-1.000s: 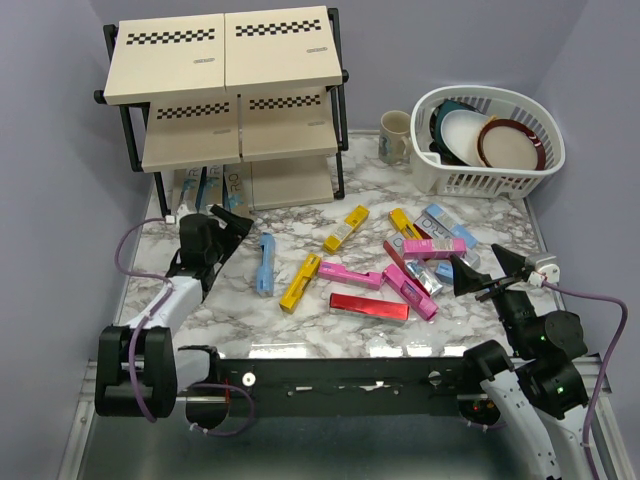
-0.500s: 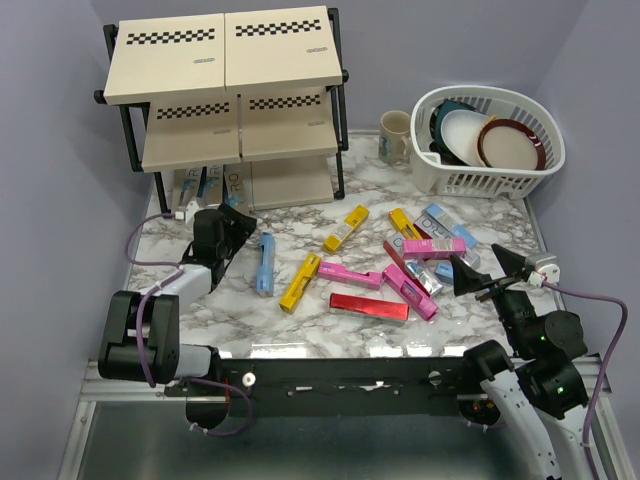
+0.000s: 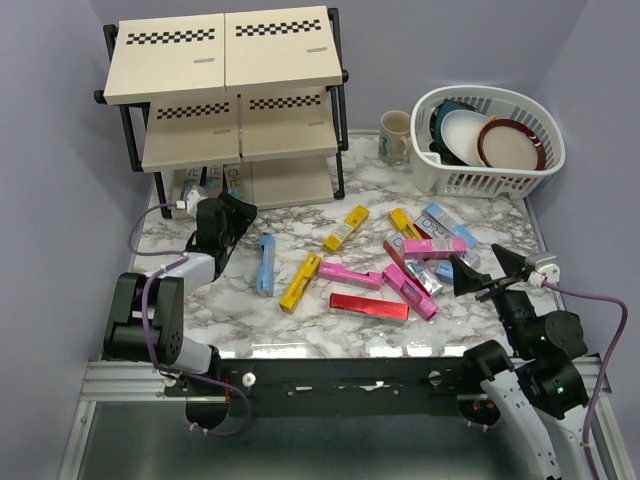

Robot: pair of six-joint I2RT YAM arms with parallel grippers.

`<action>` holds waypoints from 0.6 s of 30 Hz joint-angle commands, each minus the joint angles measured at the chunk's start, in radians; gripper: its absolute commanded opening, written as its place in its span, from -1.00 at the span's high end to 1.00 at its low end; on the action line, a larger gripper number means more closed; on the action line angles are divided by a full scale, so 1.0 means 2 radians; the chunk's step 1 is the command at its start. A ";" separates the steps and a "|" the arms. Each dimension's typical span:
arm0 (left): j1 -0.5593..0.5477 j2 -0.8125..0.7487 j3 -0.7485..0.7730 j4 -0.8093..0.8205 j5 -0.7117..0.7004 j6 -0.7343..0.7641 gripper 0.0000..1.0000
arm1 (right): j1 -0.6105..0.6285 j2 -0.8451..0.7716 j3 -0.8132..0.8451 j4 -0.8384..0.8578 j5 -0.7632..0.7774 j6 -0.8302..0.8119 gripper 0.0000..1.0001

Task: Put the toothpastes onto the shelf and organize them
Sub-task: Adjust the toothpaste on the shelf.

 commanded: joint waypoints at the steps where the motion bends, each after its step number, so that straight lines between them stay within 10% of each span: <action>1: -0.001 0.014 0.037 0.021 -0.033 0.013 -0.57 | 0.005 -0.143 0.004 -0.004 0.001 -0.006 -1.00; 18: 0.007 0.004 0.058 0.022 -0.060 0.056 -0.59 | 0.005 -0.142 0.001 -0.002 0.002 -0.006 -1.00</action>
